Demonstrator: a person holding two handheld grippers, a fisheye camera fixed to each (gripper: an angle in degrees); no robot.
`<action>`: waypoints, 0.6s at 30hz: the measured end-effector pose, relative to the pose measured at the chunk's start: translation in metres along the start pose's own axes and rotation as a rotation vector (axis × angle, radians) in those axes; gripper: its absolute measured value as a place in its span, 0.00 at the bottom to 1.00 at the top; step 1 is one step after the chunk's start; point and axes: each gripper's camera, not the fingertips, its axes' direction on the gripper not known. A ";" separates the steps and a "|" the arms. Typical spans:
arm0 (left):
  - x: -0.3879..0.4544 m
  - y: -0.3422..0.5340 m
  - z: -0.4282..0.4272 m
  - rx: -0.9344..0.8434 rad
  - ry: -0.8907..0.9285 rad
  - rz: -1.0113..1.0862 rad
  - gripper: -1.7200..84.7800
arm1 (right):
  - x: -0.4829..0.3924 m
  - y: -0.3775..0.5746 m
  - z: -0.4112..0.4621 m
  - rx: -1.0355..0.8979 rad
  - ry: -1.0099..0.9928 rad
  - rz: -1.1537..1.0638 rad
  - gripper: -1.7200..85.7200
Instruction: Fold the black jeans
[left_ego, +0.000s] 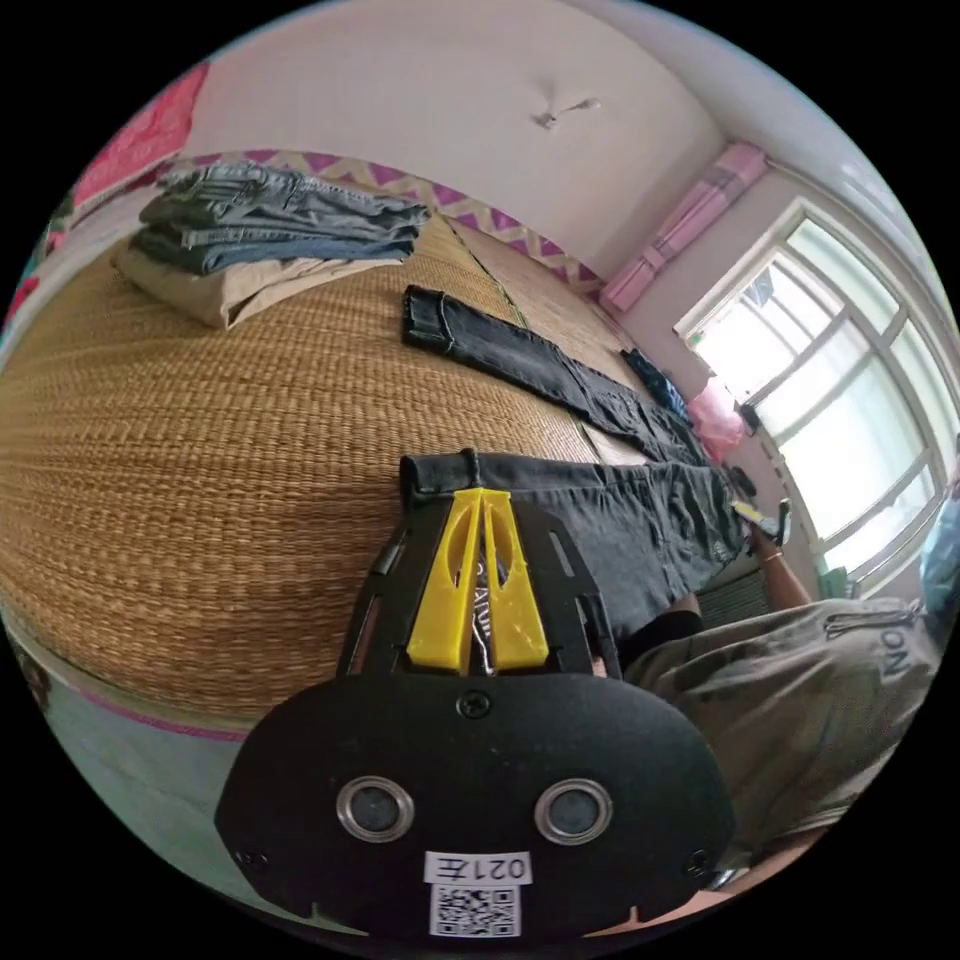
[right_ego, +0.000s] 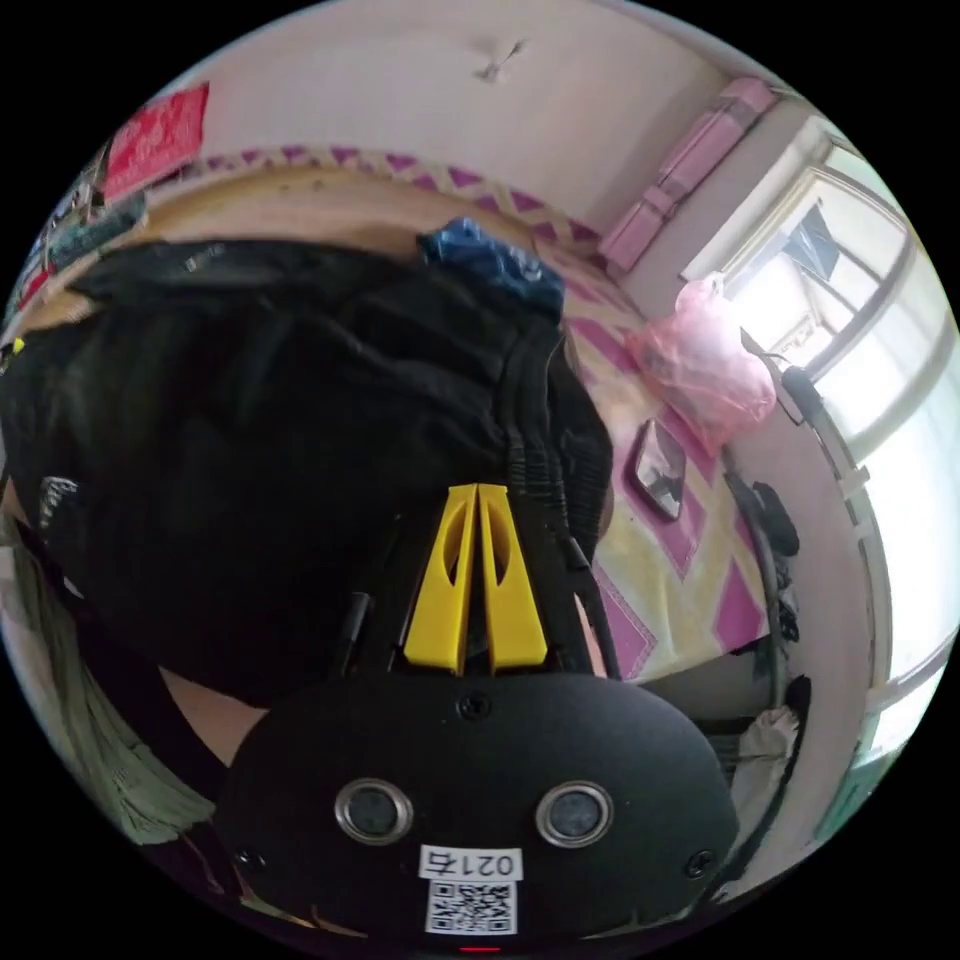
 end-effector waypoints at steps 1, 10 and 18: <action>-0.003 -0.001 0.000 -0.001 0.006 -0.005 0.01 | 0.000 0.001 0.003 0.007 -0.010 0.016 0.01; -0.009 -0.027 0.018 -0.041 -0.029 0.046 0.01 | -0.008 -0.001 -0.001 0.017 -0.031 0.029 0.01; 0.023 -0.055 0.041 -0.094 -0.174 0.140 0.01 | -0.027 0.007 -0.003 0.101 -0.010 0.118 0.01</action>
